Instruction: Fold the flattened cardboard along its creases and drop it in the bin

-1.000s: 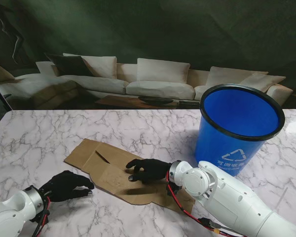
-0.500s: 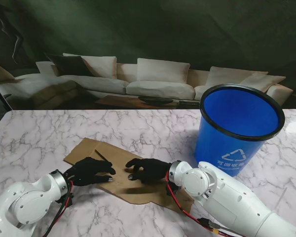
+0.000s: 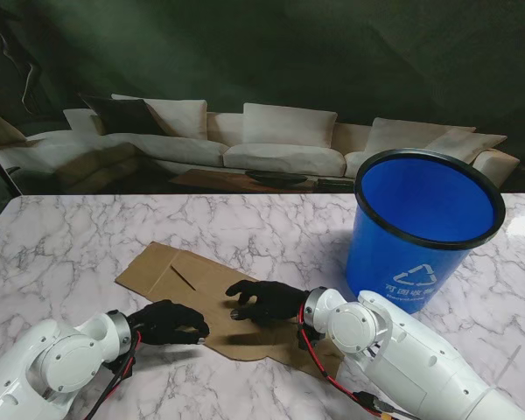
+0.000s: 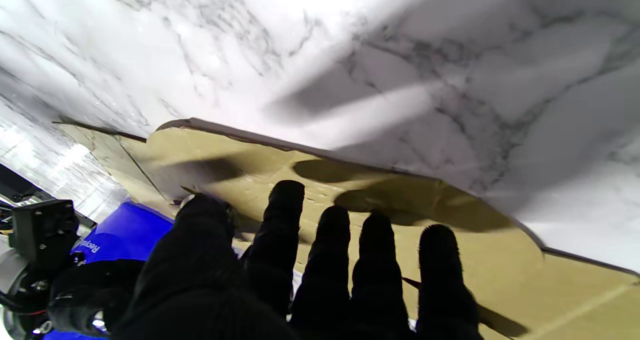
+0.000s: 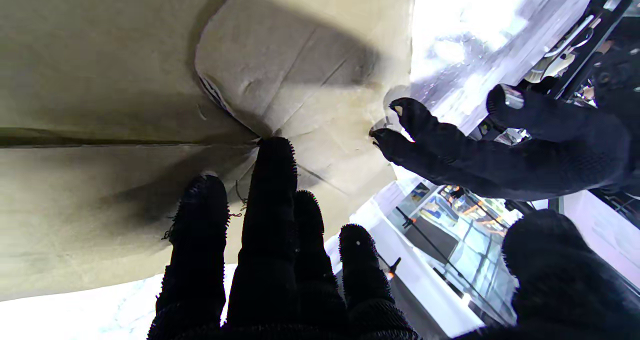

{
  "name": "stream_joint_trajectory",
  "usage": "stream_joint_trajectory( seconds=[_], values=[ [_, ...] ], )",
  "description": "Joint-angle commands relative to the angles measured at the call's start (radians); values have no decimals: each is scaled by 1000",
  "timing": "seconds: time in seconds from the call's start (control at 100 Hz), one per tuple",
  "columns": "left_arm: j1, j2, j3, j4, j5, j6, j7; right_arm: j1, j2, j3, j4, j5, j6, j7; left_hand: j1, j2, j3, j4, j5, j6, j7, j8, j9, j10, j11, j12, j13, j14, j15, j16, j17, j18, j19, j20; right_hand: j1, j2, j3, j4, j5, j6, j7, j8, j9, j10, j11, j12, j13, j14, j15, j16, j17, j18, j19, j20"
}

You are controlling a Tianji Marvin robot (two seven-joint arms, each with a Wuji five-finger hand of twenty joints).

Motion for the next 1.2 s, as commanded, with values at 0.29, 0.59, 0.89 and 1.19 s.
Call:
stream_joint_trajectory(
  seconds=[0.29,0.59,0.89,1.19],
  values=[
    [-7,5,17,30,-22,25,-49,-151,16,199,-178,-108,-30,-89,-16,40,-29,-4,-31,5,-15,-15,-40,-3,-6,-10,1,65,20,-6,-11,-24,-31,-23,51,-9,45,27,253,-155,64,33,132,-49,64,26,-12,87,-46,-40,45,86,3,-21],
    [-10,6,20,32,-29,27,-56,-56,-16,168,-158,-87,85,-142,-17,39,-28,-4,-31,5,-15,-15,-36,-3,-4,-9,1,65,22,-8,-11,-25,-32,-20,71,7,28,26,222,-113,-18,98,-79,-60,51,25,-313,59,-244,-154,-180,50,-213,-132],
    [-11,6,23,38,-35,27,-53,125,-77,-11,41,25,204,-147,-20,40,-29,-5,-32,5,-15,-15,-30,-2,0,-7,2,66,24,-7,-11,-26,-31,-18,33,49,-70,28,66,-89,-96,103,-208,-41,38,5,-393,57,-277,-181,-238,13,-285,-151],
    [-9,6,21,39,-32,25,-54,202,-120,-104,158,113,269,-123,-22,40,-29,-5,-32,5,-14,-15,-28,-2,0,-6,2,67,24,-8,-11,-25,-31,-17,40,43,-91,31,32,-67,-105,104,-217,-17,55,9,-383,82,-244,-173,-206,-25,-259,-157]
  ],
)
